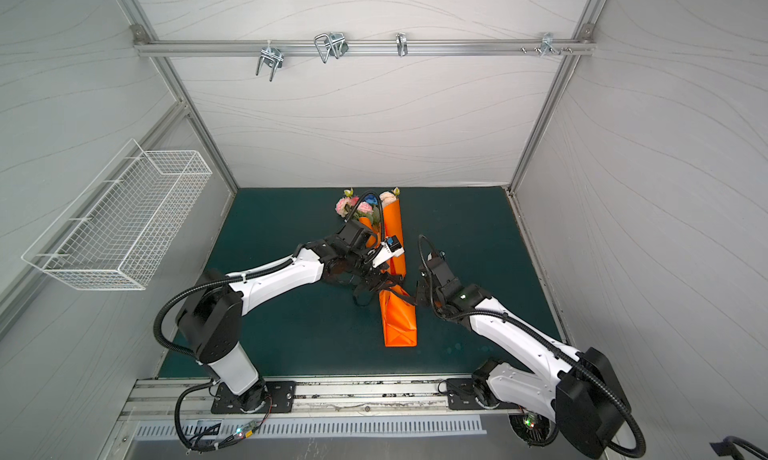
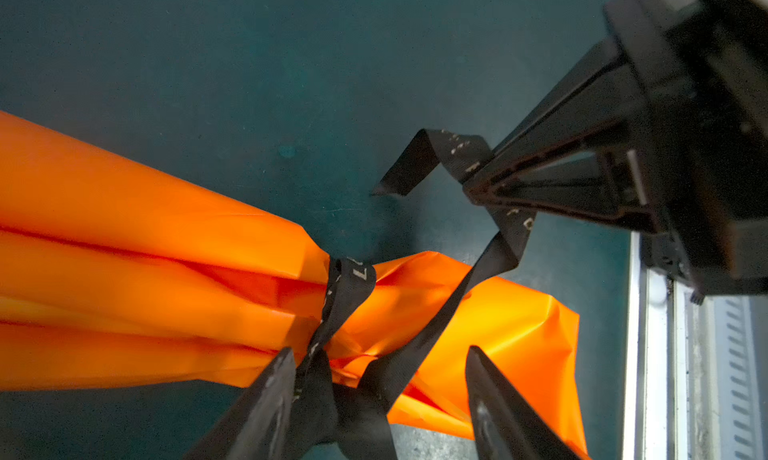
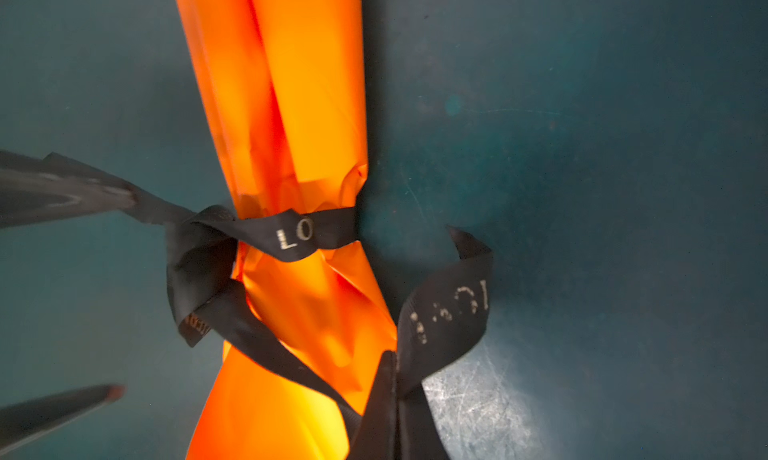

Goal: Tie the bouquet of fake flowers

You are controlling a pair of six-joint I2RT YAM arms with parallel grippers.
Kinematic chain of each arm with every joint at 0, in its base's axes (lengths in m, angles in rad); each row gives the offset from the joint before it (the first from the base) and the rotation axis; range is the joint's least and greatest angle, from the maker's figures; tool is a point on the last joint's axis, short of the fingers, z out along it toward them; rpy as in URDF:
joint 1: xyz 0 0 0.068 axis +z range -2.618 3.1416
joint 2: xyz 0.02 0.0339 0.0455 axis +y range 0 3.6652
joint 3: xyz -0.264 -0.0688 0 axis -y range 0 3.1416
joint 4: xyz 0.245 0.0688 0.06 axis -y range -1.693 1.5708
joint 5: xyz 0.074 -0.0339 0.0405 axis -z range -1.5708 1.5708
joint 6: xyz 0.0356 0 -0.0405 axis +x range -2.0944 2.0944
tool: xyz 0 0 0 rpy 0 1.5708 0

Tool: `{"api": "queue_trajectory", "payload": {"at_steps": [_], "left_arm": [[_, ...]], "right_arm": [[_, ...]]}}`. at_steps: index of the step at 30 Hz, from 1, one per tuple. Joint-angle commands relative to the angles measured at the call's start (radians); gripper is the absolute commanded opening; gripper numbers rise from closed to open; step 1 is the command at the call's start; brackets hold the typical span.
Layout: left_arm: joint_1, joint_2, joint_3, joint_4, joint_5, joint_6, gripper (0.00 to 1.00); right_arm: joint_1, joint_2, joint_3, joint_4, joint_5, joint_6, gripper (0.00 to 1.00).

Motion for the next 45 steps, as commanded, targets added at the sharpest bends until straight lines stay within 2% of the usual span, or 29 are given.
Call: {"api": "queue_trajectory", "payload": {"at_steps": [1,8,16,18,22,24,26,31,36,38,39,40,45], "left_arm": [[-0.002,0.045,0.063,-0.098,0.006,0.111,0.66],[0.0,0.111,0.121,-0.168,-0.029,0.151,0.62],[-0.001,0.176,0.164,-0.136,-0.08,0.115,0.5],[0.0,0.181,0.165,-0.121,-0.09,0.103,0.42],[0.001,0.179,0.16,-0.104,-0.108,0.085,0.12],[0.001,0.174,0.156,-0.09,-0.113,0.077,0.03],[0.001,0.164,0.151,-0.077,-0.104,0.066,0.0],[0.006,0.147,0.135,-0.036,-0.079,0.013,0.0],[0.014,0.129,0.101,0.016,-0.076,-0.031,0.0],[0.014,0.127,0.099,0.017,-0.074,-0.035,0.0],[0.014,0.127,0.094,0.022,-0.075,-0.04,0.0],[0.014,0.124,0.088,0.03,-0.077,-0.046,0.0],[0.017,0.106,0.063,0.058,-0.077,-0.068,0.0]], "right_arm": [[-0.014,0.013,-0.008,-0.019,-0.031,0.018,0.0],[-0.021,0.065,-0.009,0.002,-0.072,0.01,0.0],[-0.058,0.12,-0.019,-0.017,-0.096,0.018,0.02],[-0.074,0.128,-0.024,-0.01,-0.117,0.011,0.02],[-0.099,0.129,-0.022,0.003,-0.123,-0.009,0.02],[-0.114,0.126,-0.013,0.018,-0.135,-0.027,0.02],[-0.125,0.127,0.009,0.026,-0.142,-0.052,0.02],[-0.162,0.15,0.055,0.017,-0.121,-0.088,0.02],[-0.242,0.201,0.053,0.013,-0.139,-0.116,0.05],[-0.255,0.211,0.046,0.019,-0.18,-0.132,0.13],[-0.255,0.214,0.045,0.014,-0.192,-0.141,0.24],[-0.255,0.21,0.044,0.005,-0.201,-0.152,0.3],[-0.255,0.081,0.041,-0.085,-0.219,-0.201,0.38]]}}
